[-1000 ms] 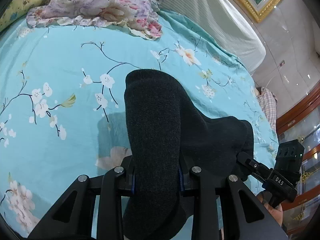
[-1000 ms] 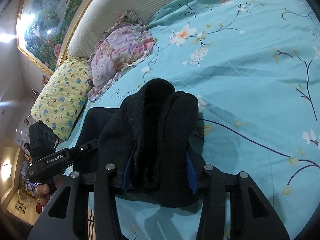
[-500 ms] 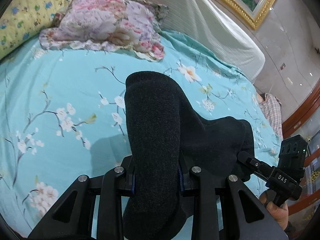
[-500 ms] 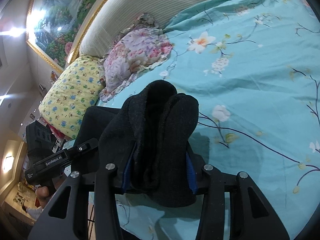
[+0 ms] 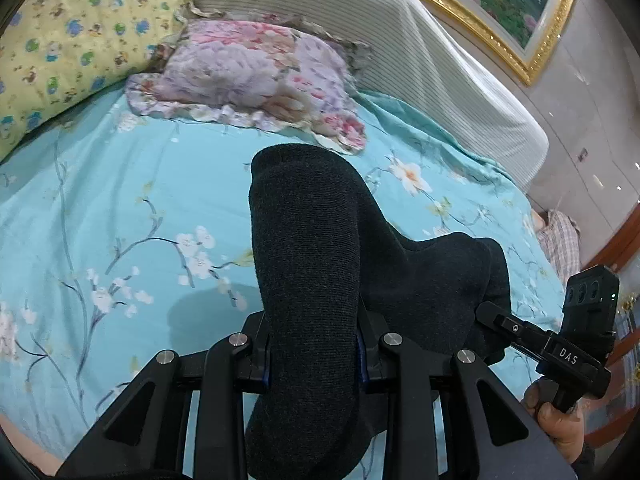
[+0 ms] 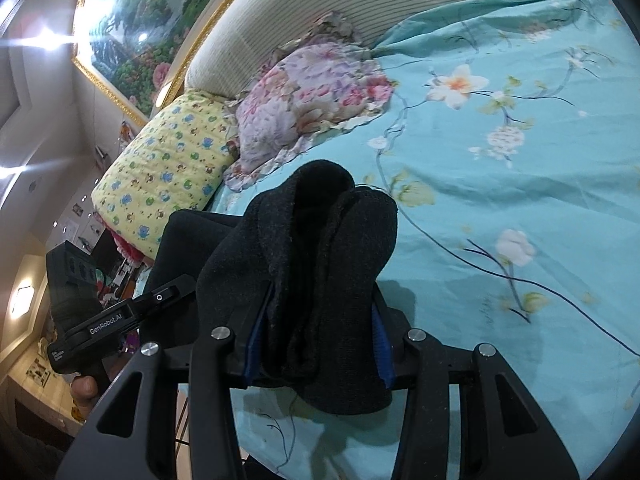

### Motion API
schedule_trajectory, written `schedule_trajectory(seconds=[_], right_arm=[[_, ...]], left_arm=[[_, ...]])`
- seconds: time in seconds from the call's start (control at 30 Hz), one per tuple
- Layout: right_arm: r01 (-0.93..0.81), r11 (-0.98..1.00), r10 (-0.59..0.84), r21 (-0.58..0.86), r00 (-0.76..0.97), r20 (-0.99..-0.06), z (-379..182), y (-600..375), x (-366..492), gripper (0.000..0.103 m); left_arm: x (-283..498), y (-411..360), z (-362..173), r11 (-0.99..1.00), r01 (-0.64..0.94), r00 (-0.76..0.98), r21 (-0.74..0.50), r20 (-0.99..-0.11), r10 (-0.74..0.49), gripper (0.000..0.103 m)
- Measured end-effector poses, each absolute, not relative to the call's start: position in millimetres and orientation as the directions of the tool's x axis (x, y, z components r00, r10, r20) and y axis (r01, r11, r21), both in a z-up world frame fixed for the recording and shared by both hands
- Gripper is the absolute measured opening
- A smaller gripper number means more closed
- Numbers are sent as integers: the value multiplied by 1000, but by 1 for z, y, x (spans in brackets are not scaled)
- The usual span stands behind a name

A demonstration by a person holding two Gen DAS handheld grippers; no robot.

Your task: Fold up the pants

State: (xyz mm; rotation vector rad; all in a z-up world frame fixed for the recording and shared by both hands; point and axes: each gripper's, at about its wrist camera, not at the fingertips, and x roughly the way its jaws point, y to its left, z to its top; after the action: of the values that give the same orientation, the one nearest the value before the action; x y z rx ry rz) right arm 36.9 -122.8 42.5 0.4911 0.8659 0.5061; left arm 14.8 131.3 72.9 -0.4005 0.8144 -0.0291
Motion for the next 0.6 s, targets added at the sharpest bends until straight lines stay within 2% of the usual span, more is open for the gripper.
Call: schedule_trajectory(seconds=[0.6], right_arm=[[-347,752,656,560,480,-583,53,-45,99,46]], left_arm=[[26,205,82,902,-254,720,-349,-691,-64,29]])
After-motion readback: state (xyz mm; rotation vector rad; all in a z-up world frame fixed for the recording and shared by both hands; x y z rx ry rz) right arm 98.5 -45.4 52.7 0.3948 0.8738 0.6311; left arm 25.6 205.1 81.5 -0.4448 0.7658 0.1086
